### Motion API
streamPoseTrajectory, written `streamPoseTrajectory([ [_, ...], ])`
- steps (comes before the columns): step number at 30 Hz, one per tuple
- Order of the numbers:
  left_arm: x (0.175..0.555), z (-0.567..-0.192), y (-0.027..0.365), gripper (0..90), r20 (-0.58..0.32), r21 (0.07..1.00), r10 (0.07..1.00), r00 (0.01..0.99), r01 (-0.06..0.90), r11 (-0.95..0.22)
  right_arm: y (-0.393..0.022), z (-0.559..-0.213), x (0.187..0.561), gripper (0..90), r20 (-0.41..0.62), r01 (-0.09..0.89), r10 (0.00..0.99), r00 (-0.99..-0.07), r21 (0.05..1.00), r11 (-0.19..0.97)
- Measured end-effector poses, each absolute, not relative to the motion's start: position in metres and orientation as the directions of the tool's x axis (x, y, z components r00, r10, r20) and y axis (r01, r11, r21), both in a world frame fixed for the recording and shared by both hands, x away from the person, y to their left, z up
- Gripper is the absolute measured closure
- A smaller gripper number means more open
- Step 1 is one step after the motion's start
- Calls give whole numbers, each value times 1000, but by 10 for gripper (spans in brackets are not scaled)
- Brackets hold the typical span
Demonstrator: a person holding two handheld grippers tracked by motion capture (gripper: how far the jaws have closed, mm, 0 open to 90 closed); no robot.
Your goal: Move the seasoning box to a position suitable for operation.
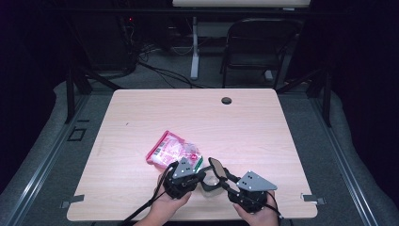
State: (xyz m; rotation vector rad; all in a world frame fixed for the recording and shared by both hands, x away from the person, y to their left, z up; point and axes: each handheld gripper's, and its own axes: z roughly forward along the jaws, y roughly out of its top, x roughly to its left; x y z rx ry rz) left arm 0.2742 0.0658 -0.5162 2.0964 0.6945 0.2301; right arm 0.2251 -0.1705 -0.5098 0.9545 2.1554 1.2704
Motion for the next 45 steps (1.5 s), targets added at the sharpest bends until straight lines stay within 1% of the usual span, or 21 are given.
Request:
streamPoseTrajectory([
  [11,274,-517,65,898,-87,806,560,824,389,-447,-178,-507,225,693,-25,333,776,-630,894,299],
  [13,274,-517,65,898,-87,806,560,824,389,-447,-181,-506,225,725,-7,344,779,-627,895,285],
  [16,274,-517,65,896,-88,806,559,824,389,-446,-184,-506,225,746,3,349,785,-620,897,272],
  [19,274,-517,65,896,-88,806,559,825,388,-446,-185,-505,225,759,4,349,788,-615,898,268],
  [21,274,-517,65,895,-88,806,558,825,388,-446,-187,-505,225,787,4,348,793,-610,900,262],
  [27,274,-517,65,895,-90,808,556,826,387,-444,-191,-505,225,827,10,357,799,-601,898,257],
  [42,273,-518,64,886,-94,812,551,829,384,-440,-197,-506,228,845,69,401,819,-569,893,203],
  [43,273,-518,64,880,-95,812,551,829,385,-438,-197,-505,228,840,67,403,823,-565,893,203],
  [45,274,-517,65,853,-95,816,563,821,389,-429,-196,-506,228,802,68,397,823,-564,896,198],
])
